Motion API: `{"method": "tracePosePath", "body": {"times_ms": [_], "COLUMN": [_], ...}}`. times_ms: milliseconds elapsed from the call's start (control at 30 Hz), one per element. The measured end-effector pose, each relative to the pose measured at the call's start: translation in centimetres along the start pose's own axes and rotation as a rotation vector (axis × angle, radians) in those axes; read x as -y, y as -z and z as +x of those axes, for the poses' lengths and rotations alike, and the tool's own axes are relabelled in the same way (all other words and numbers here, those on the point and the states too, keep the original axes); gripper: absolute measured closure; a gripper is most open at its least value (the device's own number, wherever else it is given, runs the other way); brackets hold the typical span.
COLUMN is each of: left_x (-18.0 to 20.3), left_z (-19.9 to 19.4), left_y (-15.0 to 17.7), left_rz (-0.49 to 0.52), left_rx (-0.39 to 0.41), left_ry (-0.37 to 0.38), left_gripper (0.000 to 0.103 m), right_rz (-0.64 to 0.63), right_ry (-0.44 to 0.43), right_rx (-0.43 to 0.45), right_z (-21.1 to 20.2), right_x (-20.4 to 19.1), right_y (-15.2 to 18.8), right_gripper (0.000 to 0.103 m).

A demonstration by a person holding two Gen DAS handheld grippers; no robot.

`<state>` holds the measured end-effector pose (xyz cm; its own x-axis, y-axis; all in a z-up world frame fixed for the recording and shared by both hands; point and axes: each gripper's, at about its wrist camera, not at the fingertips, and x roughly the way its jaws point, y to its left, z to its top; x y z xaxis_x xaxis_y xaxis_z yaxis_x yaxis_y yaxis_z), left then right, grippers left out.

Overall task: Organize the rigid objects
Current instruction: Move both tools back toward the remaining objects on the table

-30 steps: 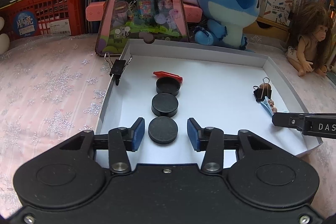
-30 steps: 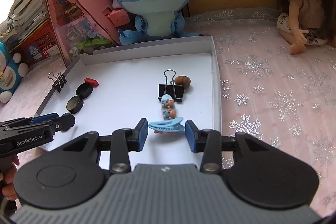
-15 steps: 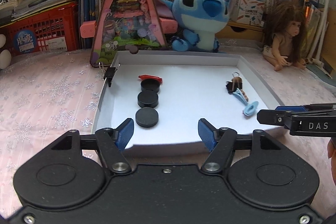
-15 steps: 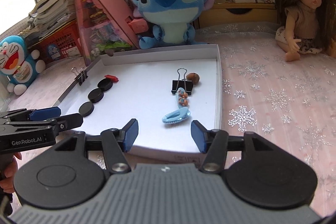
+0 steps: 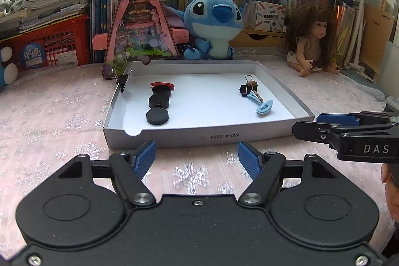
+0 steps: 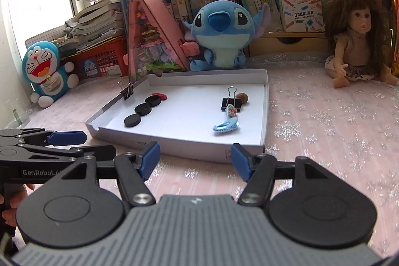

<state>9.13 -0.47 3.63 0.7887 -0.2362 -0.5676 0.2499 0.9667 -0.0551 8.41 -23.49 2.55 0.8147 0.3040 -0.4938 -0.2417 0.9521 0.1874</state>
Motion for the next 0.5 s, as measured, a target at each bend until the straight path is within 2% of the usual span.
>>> {"method": "tracePosePath", "body": {"times_ms": [433, 500], "left_x": [1.0, 0.9], "left_z": [-2.0, -2.2], "left_y": [4.7, 5.1], "left_rz": [-0.005, -0.016], "left_rx": [0.012, 0.013], "left_ry": [-0.025, -0.026], "left_gripper": [0.032, 0.032], "right_rz": [-0.039, -0.057], "right_ry": [0.001, 0.001], "right_rx": [0.017, 0.031], "right_z": [-2.2, -2.5], "right_x": [-1.0, -1.2], "right_y": [4.5, 5.0], "right_gripper": [0.026, 0.023]}}
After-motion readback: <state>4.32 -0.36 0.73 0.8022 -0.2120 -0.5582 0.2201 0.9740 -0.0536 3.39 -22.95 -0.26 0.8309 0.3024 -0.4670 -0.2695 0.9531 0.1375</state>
